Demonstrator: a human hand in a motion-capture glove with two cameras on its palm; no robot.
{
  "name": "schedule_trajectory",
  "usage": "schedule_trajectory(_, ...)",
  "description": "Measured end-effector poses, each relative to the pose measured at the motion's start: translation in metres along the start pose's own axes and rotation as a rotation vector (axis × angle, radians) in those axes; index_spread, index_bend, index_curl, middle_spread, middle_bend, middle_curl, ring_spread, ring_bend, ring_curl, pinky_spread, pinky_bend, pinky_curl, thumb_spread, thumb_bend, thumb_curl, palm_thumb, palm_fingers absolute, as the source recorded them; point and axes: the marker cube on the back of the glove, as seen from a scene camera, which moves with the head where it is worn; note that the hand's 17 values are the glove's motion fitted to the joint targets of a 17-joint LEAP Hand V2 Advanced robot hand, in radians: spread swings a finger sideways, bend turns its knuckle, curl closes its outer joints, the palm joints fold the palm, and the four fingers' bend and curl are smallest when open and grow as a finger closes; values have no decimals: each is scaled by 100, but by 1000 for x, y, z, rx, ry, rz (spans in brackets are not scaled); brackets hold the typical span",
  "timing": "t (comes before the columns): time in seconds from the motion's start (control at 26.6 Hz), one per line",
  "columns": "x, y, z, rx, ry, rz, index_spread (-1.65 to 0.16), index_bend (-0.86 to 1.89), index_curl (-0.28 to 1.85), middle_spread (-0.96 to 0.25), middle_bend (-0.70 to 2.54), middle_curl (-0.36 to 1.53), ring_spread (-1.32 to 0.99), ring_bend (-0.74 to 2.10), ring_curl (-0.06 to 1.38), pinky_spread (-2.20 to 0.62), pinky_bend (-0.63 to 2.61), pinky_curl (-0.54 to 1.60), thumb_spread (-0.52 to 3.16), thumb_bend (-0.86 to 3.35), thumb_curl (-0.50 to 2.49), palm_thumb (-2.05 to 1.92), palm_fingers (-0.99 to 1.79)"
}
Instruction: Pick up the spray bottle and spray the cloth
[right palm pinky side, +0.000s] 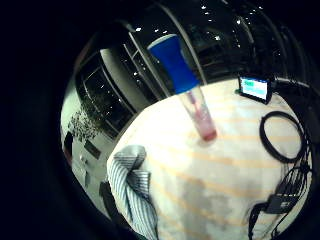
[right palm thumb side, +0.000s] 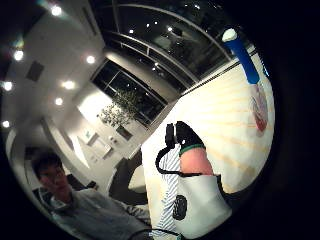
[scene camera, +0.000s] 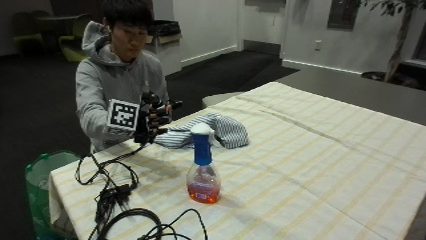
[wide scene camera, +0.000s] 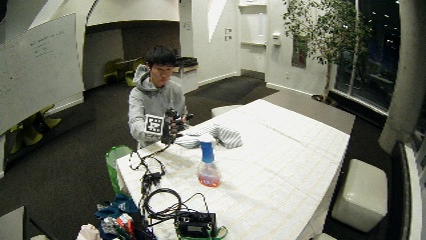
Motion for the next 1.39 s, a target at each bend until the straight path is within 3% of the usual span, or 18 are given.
schedule_trajectory(0.83, 75, -93, 70, -63, -29, 358, -35, 8, 10, -3, 35, 37, -3, 53, 32, 18, 62, 36, 87, -3, 44, 77, 17)
schedule_trajectory(1.16, 66, -121, 116, -7, -84, 461, -28, 24, 20, -4, 47, 39, -7, 59, 31, 10, 42, 29, 81, 0, 47, 90, 81)
schedule_trajectory(1.39, 54, -136, 151, -248, 93, 386, -25, 22, 26, -9, 54, 43, -13, 62, 36, -7, 37, 31, 67, 0, 52, 101, 121)
